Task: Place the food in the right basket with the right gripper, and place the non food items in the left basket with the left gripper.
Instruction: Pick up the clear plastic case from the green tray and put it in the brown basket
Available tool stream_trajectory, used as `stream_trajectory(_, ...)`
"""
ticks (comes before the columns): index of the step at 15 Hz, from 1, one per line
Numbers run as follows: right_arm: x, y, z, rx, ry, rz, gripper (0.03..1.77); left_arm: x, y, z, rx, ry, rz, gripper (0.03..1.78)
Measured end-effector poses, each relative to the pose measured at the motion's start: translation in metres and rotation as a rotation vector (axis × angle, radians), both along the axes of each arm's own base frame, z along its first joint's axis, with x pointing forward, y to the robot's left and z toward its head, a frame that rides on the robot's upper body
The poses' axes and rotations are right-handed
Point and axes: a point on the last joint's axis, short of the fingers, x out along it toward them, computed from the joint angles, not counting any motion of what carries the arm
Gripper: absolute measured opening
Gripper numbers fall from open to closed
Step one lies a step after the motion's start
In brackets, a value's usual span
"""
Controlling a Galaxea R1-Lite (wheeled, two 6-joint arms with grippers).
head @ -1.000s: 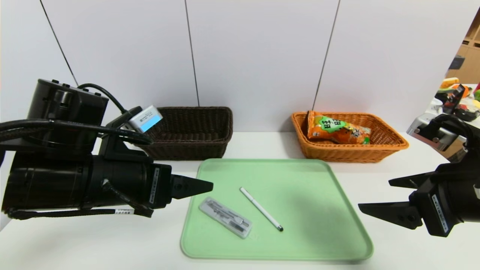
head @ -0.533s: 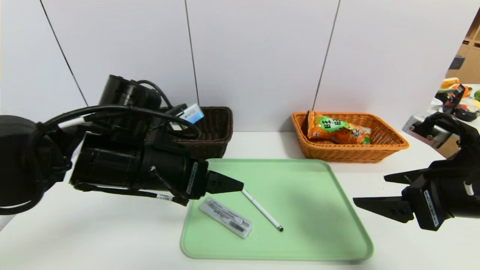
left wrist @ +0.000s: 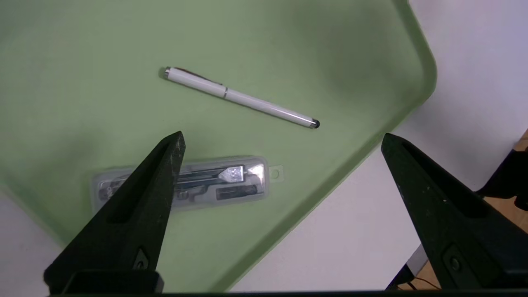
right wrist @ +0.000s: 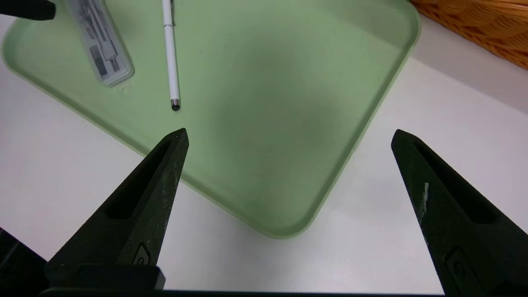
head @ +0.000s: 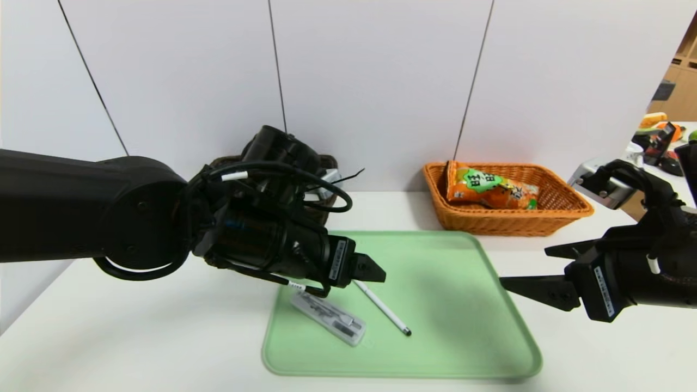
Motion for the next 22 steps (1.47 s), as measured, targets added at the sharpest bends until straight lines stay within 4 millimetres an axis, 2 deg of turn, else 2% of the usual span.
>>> stream_trajectory(6, 0.003, 0.001, -0.005, -0.008, 0.02, 0.001, 1.69, -0.001, -0.019, -0.008, 0.139, 0.062, 0.19, 1.69)
stream_trajectory(11, 0.003, 0.002, -0.008, 0.01, 0.04, -0.017, 1.69, -0.008, -0.03, 0.001, 0.229, 0.185, 0.32, 1.69)
stream_trajectory(17, 0.005, 0.002, -0.012, 0.014, 0.038, -0.022, 1.69, -0.01, -0.045, 0.002, 0.314, 0.34, 0.462, 1.69)
stream_trajectory(22, 0.009, 0.003, -0.021, 0.018, 0.034, -0.021, 1.69, -0.009, -0.059, -0.009, 0.384, 0.391, 0.596, 1.69)
